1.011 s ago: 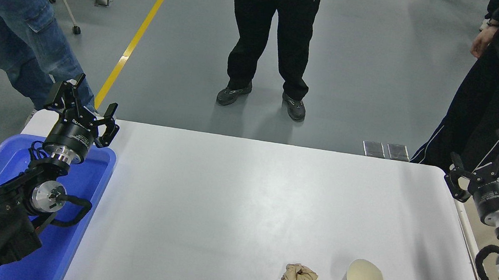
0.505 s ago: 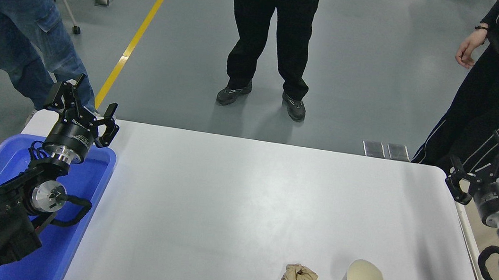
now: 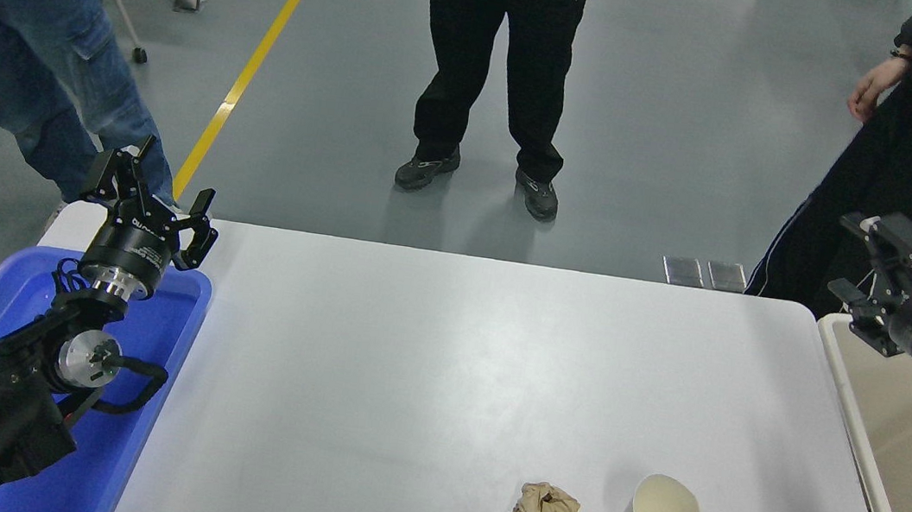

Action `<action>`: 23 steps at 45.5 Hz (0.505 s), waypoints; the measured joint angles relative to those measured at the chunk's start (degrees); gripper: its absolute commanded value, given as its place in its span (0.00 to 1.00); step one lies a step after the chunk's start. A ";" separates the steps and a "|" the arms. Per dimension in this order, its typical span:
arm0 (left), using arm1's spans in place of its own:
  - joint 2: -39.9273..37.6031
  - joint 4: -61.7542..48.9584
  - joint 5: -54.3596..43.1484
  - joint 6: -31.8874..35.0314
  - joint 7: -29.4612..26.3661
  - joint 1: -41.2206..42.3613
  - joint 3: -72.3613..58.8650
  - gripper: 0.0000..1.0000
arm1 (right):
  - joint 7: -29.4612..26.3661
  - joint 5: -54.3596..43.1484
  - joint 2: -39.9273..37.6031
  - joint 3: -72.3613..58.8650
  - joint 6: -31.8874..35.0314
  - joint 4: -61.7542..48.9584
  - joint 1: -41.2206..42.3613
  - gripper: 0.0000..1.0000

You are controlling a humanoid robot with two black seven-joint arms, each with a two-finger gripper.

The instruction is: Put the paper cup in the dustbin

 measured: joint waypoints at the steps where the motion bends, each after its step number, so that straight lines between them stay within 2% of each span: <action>1: 0.00 0.00 0.00 0.00 0.00 0.00 0.00 1.00 | 0.00 -1.25 -0.23 -0.87 0.09 0.09 0.79 0.99; 13: 0.00 0.00 -0.01 0.00 0.00 0.01 0.00 1.00 | 0.12 -19.42 -4.01 -7.89 3.60 4.79 10.17 0.99; 23: 0.00 0.00 -0.01 0.00 0.00 0.02 0.00 1.00 | 0.14 -31.74 -8.44 -11.91 7.39 16.40 16.38 0.99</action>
